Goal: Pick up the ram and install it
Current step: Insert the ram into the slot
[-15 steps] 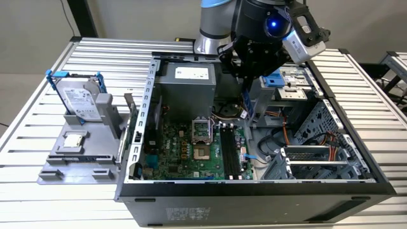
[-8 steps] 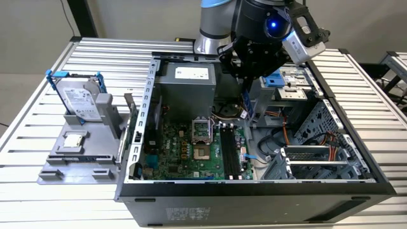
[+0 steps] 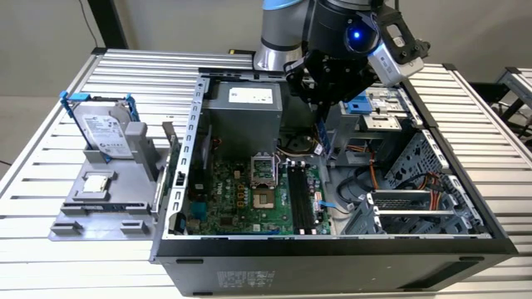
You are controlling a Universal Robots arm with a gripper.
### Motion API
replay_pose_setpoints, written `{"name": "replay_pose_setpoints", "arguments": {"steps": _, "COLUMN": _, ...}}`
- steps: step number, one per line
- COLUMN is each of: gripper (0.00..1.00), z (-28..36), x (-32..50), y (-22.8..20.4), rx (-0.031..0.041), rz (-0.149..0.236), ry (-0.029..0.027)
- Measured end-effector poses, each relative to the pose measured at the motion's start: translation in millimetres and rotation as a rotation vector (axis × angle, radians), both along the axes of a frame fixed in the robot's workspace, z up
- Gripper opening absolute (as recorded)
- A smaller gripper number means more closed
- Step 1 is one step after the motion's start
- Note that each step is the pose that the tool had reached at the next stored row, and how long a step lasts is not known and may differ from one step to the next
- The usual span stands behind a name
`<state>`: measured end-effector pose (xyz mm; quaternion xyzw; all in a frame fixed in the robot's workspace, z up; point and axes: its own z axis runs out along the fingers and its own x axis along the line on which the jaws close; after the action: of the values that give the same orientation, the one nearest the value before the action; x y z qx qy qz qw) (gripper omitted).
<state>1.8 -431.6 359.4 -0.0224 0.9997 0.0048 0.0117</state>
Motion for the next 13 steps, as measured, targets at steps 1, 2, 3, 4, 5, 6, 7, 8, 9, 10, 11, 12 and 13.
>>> {"name": "replay_pose_setpoints", "arguments": {"steps": 1, "gripper": 0.00, "z": 0.0, "x": 0.0, "y": 0.0, "rx": 0.0001, "rz": 0.000, "ry": 0.0000}}
{"name": "replay_pose_setpoints", "arguments": {"steps": 2, "gripper": 0.00, "z": -0.1, "x": 0.0, "y": 0.0, "rx": 0.0001, "rz": 0.000, "ry": 0.0000}}
{"name": "replay_pose_setpoints", "arguments": {"steps": 3, "gripper": 0.00, "z": -0.6, "x": 0.0, "y": 0.0, "rx": 0.0004, "rz": 0.000, "ry": -0.0001}}
{"name": "replay_pose_setpoints", "arguments": {"steps": 4, "gripper": 0.00, "z": -1.1, "x": 0.0, "y": 0.0, "rx": 0.0005, "rz": 0.000, "ry": -0.0001}}
{"name": "replay_pose_setpoints", "arguments": {"steps": 5, "gripper": 0.00, "z": -1.3, "x": 0.0, "y": 0.0, "rx": 0.0002, "rz": 0.000, "ry": 0.0000}}
{"name": "replay_pose_setpoints", "arguments": {"steps": 6, "gripper": 0.00, "z": -1.7, "x": 0.0, "y": 0.0, "rx": 0.0002, "rz": 0.000, "ry": -0.0001}}
{"name": "replay_pose_setpoints", "arguments": {"steps": 7, "gripper": 0.00, "z": -2.6, "x": 0.0, "y": 0.0, "rx": 0.0003, "rz": 0.000, "ry": 0.0000}}
{"name": "replay_pose_setpoints", "arguments": {"steps": 8, "gripper": 0.00, "z": -3.1, "x": 0.0, "y": 0.0, "rx": 0.0001, "rz": 0.000, "ry": 0.0000}}
{"name": "replay_pose_setpoints", "arguments": {"steps": 9, "gripper": 0.00, "z": -3.5, "x": 0.0, "y": 0.0, "rx": -0.0001, "rz": 0.000, "ry": 0.0001}}
{"name": "replay_pose_setpoints", "arguments": {"steps": 10, "gripper": 0.00, "z": -4.5, "x": 0.0, "y": 0.0, "rx": -0.0002, "rz": 0.000, "ry": 0.0000}}
{"name": "replay_pose_setpoints", "arguments": {"steps": 11, "gripper": 0.00, "z": -5.7, "x": 0.0, "y": 0.0, "rx": -0.0005, "rz": 0.000, "ry": 0.0000}}
{"name": "replay_pose_setpoints", "arguments": {"steps": 12, "gripper": 0.00, "z": -6.7, "x": 0.0, "y": 0.0, "rx": -0.0007, "rz": 0.000, "ry": 0.0000}}
{"name": "replay_pose_setpoints", "arguments": {"steps": 13, "gripper": 0.00, "z": -7.8, "x": 0.0, "y": 0.0, "rx": -0.0008, "rz": 0.000, "ry": 0.0000}}
